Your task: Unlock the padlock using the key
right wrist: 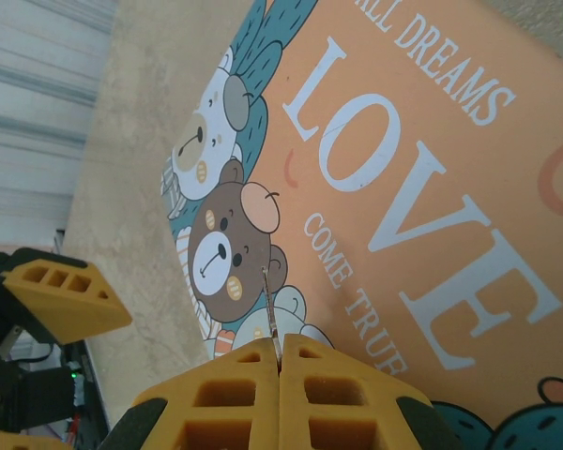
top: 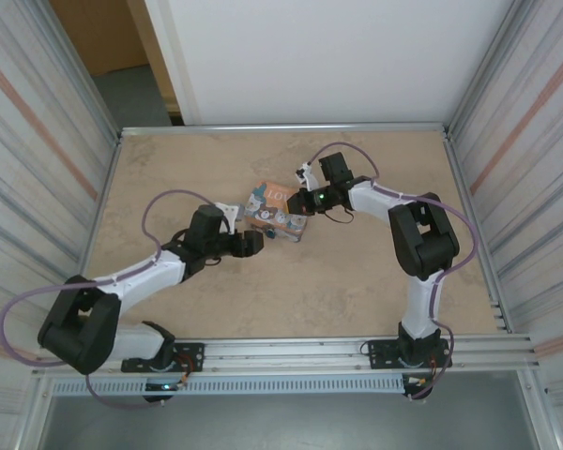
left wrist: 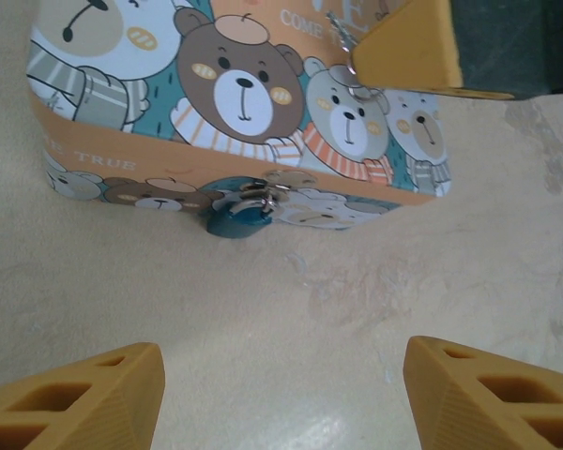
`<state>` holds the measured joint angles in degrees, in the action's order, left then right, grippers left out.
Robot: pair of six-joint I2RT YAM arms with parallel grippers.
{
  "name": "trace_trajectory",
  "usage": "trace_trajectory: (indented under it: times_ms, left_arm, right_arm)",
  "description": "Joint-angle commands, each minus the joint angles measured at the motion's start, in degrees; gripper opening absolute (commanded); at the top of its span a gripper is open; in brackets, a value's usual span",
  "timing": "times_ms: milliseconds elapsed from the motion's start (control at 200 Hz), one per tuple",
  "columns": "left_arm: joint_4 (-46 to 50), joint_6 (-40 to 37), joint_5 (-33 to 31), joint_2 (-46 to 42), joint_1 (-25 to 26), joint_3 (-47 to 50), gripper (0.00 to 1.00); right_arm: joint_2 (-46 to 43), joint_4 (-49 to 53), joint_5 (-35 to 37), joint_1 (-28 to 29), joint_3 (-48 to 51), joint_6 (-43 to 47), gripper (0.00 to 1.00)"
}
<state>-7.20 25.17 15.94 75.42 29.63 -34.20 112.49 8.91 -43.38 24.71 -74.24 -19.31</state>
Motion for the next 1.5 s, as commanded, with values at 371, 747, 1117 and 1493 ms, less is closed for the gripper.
trace_trajectory:
  times_ms: [371,747,1117,1493]
  left_arm:
    - [-13.5,2.7,5.9,12.0,-2.6,-0.5,0.66]
    - [-13.1,-2.1,4.7,19.9,0.9,-6.0,0.62]
    - [-11.7,-3.6,1.7,24.5,1.9,-10.7,0.56]
    - [-10.6,-4.4,1.6,25.7,3.3,-12.4,0.54]
  right_arm:
    - [1.1,2.5,3.0,-0.3,4.2,0.2,0.0]
    - [0.9,5.0,5.0,0.0,3.5,2.1,0.0]
    - [0.7,5.4,5.5,0.0,3.7,2.3,0.0]
    - [0.5,5.6,5.7,0.2,3.7,2.5,0.0]
